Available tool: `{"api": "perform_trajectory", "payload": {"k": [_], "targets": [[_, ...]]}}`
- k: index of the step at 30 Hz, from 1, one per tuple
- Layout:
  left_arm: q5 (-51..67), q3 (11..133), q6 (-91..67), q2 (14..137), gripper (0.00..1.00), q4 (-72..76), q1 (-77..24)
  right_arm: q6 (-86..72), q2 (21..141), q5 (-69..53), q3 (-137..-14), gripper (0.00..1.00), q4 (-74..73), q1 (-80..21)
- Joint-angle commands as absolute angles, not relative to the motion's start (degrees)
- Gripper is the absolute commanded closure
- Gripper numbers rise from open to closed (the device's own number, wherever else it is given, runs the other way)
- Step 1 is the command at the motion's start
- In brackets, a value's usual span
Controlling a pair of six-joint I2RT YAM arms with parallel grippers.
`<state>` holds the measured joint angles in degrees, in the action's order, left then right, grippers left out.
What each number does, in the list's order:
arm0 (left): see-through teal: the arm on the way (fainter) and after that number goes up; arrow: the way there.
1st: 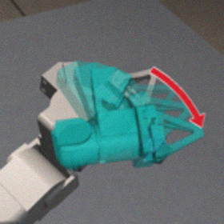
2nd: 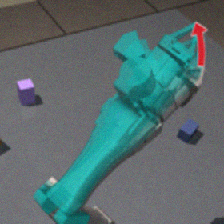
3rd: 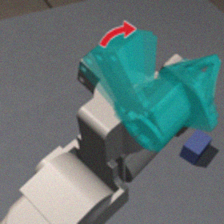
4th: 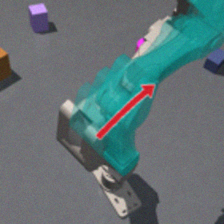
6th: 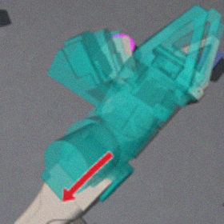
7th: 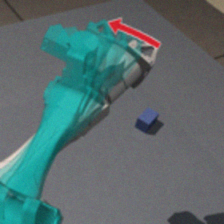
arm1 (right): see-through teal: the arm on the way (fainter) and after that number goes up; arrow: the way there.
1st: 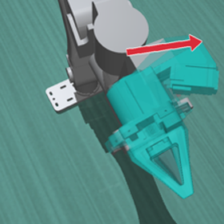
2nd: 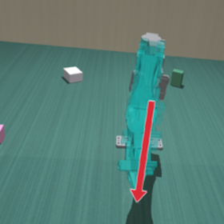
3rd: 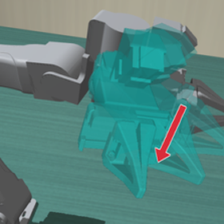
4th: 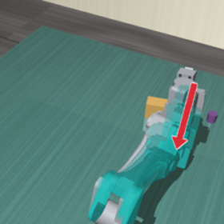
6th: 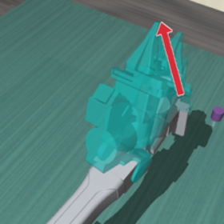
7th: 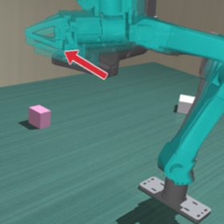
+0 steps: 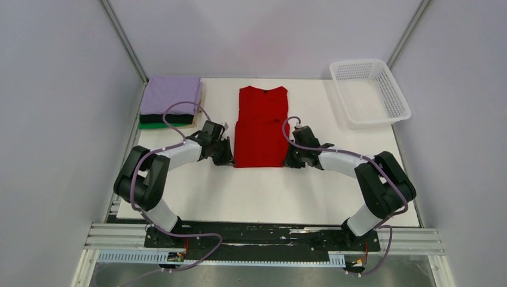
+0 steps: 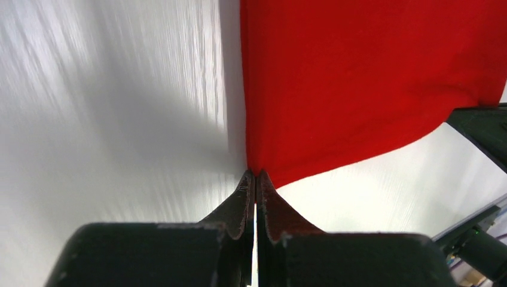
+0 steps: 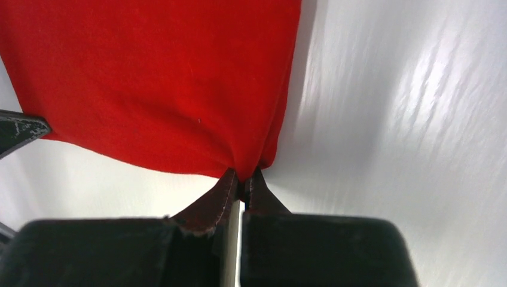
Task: Fold and stack the t-shirts
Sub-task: Grab one side of the 2/3 rectangular tshirt with both arms, then fold the long partially folded tshirt into a neat square
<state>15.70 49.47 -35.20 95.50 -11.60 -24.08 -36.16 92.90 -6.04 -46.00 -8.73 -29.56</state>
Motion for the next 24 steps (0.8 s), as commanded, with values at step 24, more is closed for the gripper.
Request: {"api": "perform_trajectory", "payload": {"k": [24], "targets": [[11.3, 49.9, -40.2, 41.2, 1.0, -45.8, -26.4, -36.1, 62.8, -52.2, -46.3, 1.0, -23.8, -33.2]]}}
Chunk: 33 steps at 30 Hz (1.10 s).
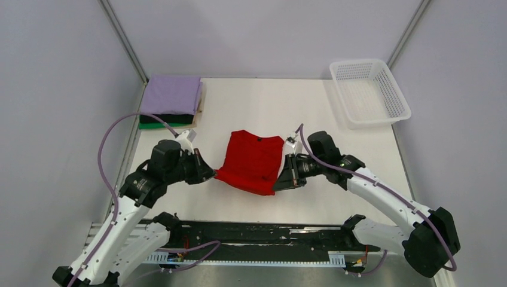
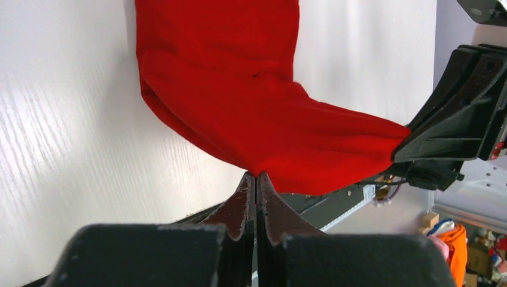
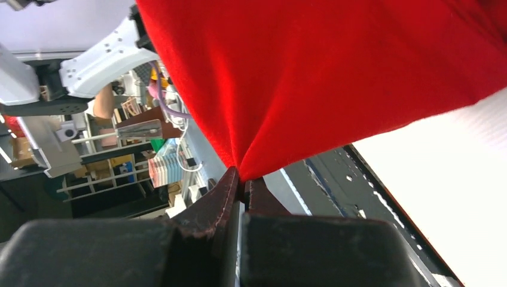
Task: Fold and stack the t-shirts
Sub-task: Fold the long partially folded tshirt into a neat square
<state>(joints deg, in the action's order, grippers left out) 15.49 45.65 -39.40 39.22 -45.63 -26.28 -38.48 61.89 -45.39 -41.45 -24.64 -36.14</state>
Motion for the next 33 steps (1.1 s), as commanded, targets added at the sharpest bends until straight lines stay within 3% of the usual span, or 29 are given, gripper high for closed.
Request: {"api": "perform_trajectory", "payload": {"k": [1, 8, 33], "targets": [[9.2, 50.4, -40.0, 42.6, 1.0, -45.5, -26.4, -35.7, 63.3, -53.1, -46.8, 1.0, -23.6, -31.9], [2.7, 54.3, -39.2, 50.1, 1.0, -36.6, -25.9, -33.5, 70.6, -56.4, -49.4, 1.0, -19.1, -24.9], [-0.4, 64.7, -34.1, 81.1, 1.0, -22.0, -17.9, -33.2, 93.8, -55.1, -56.8, 1.0, -7.9, -10.6]]}}
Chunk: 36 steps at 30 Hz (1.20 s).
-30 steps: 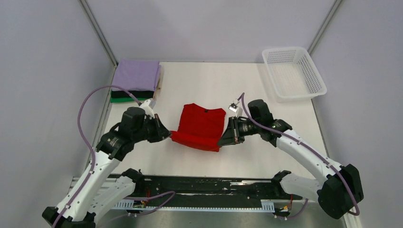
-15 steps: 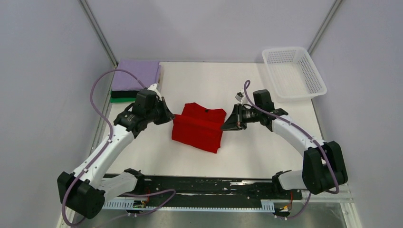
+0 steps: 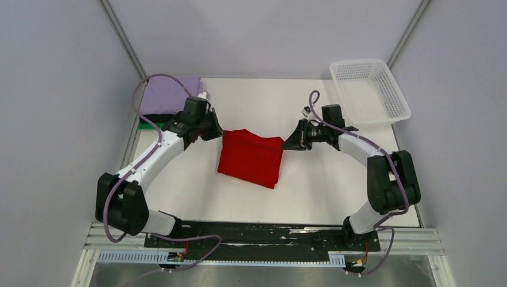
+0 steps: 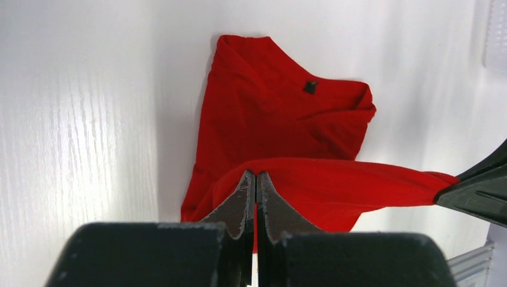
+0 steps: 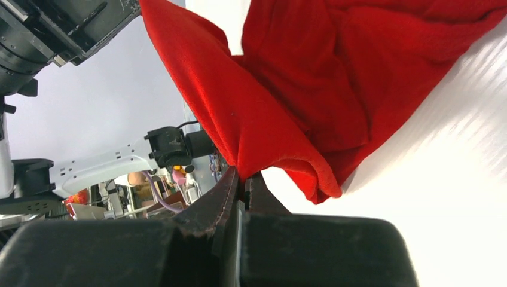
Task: Fold and stack the t-shirts
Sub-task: Fold the long partially folded tshirt into a neat square
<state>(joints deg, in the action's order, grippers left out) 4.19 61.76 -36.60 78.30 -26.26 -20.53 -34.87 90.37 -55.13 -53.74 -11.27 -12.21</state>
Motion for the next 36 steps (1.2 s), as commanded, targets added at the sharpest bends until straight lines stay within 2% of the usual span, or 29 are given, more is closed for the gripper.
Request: {"api": "perform_trajectory", "payload": {"k": [1, 13, 17, 19, 20, 21, 22, 23, 26, 30, 31, 36], "targets": [[-0.4, 64.9, -34.0, 82.7, 1.0, -21.7, -17.7, -33.3, 94.9, -54.9, -57.4, 1.0, -7.6, -10.4], [2.5, 72.7, -31.5, 99.5, 1.0, -17.8, -16.2, -33.1, 105.1, -49.7, -63.6, 1.0, -7.5, -9.2], [2.7, 75.3, -31.3, 104.3, 1.0, -18.8, -16.2, -32.2, 108.1, -48.7, -66.2, 0.88, -8.8, -8.7], [2.5, 76.8, -30.6, 106.5, 0.85, -18.8, -16.2, -32.1, 109.7, -47.3, -68.4, 0.82, -9.6, -8.3], [2.4, 77.9, -30.2, 106.9, 0.54, -18.7, -16.1, -32.2, 110.4, -46.4, -69.8, 0.78, -10.4, -8.1], [2.4, 78.6, -29.6, 107.5, 0.41, -18.2, -16.1, -32.3, 111.0, -45.3, -71.2, 0.74, -11.5, -7.9], [2.7, 80.2, -29.2, 107.9, 0.2, -18.1, -16.1, -32.2, 111.3, -44.1, -72.4, 0.66, -12.4, -7.9], [3.9, 81.3, -28.6, 108.3, 0.05, -18.8, -16.1, -32.4, 111.0, -43.4, -73.1, 0.58, -13.2, -8.0], [8.3, 83.5, -27.3, 107.1, 0.01, -19.0, -16.1, -32.9, 107.5, -41.7, -71.6, 0.39, -13.5, -8.5], [12.6, 78.2, -27.2, 100.2, 0.0, -16.7, -16.1, -33.5, 100.9, -40.4, -66.8, 0.04, -13.5, -10.6], [14.8, 76.7, -27.3, 97.2, 0.0, -16.3, -16.1, -34.1, 99.3, -40.6, -65.7, 0.0, -13.4, -11.6], [25.8, 64.6, -30.3, 87.8, 0.0, -10.5, -17.8, -37.3, 93.8, -40.0, -61.8, 0.0, -10.0, -17.3]]}}
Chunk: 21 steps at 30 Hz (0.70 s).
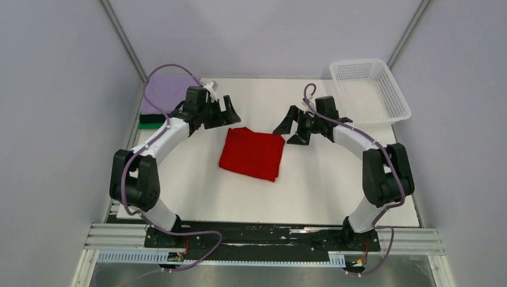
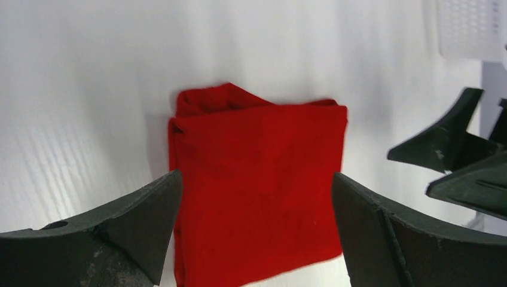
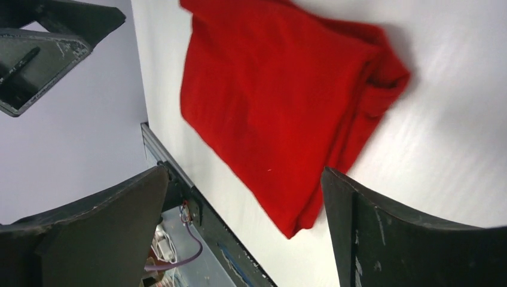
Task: Fold and stack the t-shirts
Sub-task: Fold the long partially folded tshirt into a neat square, then smooth out wrinkles on the folded tshirt
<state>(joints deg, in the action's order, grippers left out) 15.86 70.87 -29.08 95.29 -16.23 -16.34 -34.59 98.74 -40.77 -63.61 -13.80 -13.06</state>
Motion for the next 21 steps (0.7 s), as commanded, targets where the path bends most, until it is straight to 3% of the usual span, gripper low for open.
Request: {"api": "perform_trajectory", "payload": {"k": [1, 13, 21], "targets": [[26.7, 63.2, -30.7, 85.7, 0.0, -9.9, -19.2, -38.3, 93.7, -39.8, -61.8, 0.0, -8.6, -18.3], [29.3, 41.7, -35.3, 87.1, 0.0, 4.5, -24.5, -49.0, 108.9, -29.2, -69.4, 0.0, -2.6, -20.5], [28.8, 35.3, -36.0, 91.8, 0.0, 6.2, -25.8, -48.9, 114.3, -21.2, -67.7, 0.0, -5.4, -19.5]]}}
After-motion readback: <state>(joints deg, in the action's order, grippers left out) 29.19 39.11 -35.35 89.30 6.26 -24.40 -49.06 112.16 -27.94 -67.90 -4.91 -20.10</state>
